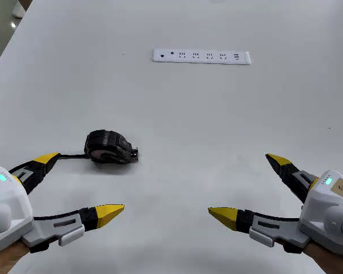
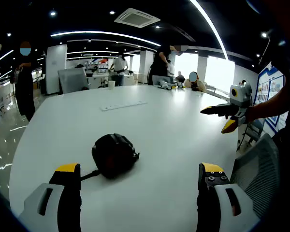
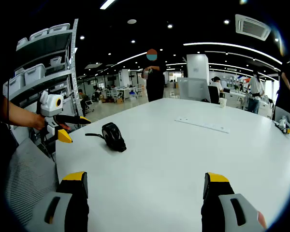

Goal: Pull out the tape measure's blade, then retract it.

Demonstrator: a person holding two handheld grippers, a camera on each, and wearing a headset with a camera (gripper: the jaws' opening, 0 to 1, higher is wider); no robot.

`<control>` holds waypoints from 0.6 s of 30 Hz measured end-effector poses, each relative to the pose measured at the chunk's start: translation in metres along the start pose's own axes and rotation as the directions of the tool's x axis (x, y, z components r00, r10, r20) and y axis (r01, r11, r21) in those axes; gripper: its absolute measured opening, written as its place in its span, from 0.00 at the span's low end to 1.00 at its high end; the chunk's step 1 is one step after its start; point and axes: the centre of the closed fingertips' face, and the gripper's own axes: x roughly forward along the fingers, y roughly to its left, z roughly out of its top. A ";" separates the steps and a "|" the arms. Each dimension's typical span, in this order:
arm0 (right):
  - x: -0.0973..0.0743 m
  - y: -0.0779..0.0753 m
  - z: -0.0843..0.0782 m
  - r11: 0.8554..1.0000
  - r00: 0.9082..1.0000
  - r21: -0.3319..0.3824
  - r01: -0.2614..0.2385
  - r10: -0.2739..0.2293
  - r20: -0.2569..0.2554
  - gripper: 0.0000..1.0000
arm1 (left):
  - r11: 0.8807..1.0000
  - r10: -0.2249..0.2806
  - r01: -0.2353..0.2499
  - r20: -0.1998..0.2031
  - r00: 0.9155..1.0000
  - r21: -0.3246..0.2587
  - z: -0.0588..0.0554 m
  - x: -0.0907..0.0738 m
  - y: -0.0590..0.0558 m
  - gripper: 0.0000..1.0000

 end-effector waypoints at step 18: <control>-0.002 0.001 -0.001 1.000 1.000 -0.016 0.001 -0.001 0.010 0.99 | 1.000 -0.002 0.002 -0.003 1.000 0.001 0.001 -0.001 -0.001 0.99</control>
